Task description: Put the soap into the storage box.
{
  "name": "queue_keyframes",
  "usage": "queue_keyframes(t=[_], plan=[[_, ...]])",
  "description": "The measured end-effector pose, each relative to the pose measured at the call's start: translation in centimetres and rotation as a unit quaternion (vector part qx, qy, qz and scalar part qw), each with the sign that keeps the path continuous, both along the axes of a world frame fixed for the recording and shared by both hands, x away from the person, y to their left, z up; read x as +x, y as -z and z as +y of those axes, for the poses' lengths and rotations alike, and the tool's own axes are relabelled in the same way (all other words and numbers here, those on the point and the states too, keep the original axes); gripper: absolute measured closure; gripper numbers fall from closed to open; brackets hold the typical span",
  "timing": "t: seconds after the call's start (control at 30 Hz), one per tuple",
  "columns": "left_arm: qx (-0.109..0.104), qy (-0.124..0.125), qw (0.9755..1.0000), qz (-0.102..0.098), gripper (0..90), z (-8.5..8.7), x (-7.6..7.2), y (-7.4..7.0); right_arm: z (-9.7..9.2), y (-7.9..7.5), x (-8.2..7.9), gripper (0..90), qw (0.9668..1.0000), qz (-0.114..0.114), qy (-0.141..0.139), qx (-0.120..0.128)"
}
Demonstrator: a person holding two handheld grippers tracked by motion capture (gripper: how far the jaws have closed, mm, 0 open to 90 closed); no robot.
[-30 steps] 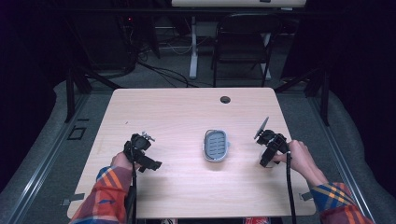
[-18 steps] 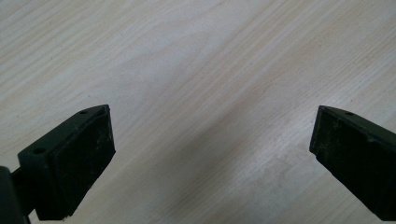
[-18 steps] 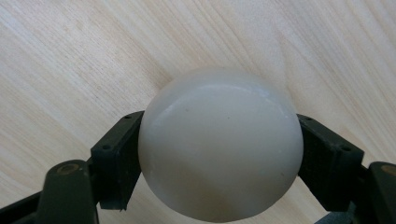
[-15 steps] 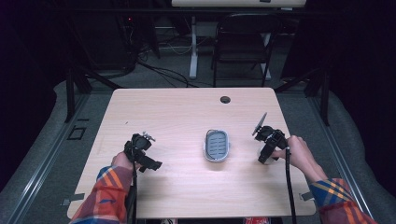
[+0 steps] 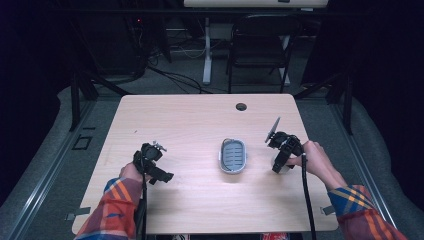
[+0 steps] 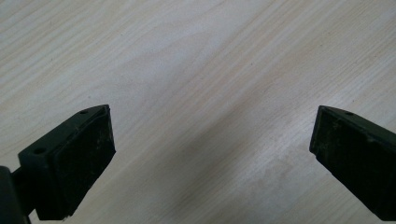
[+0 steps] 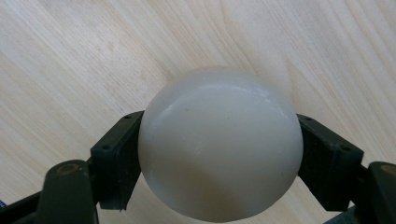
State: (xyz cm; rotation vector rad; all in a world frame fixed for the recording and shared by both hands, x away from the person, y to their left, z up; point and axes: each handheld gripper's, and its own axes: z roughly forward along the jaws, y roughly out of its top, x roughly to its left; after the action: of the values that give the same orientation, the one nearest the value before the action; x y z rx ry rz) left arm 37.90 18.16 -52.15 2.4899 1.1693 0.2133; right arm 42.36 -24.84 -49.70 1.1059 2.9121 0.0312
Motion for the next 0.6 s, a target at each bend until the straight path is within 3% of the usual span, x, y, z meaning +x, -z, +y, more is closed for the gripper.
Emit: queue_keyframes(t=[0.03,0.37,0.6], plan=[[0.0,0.001,1.0,0.001,0.0,0.0,0.0,0.0,0.1,0.0,0.0,23.4,1.0,0.001,0.003,0.008],[0.001,0.001,1.0,0.003,0.0,0.0,0.1,0.0,1.3,-1.1,0.5,23.4,0.9998,0.008,-0.016,-0.008],[0.001,0.001,1.0,0.001,0.0,-0.1,0.1,0.0,2.0,-1.8,0.6,23.4,0.9997,0.002,-0.026,-0.003]])
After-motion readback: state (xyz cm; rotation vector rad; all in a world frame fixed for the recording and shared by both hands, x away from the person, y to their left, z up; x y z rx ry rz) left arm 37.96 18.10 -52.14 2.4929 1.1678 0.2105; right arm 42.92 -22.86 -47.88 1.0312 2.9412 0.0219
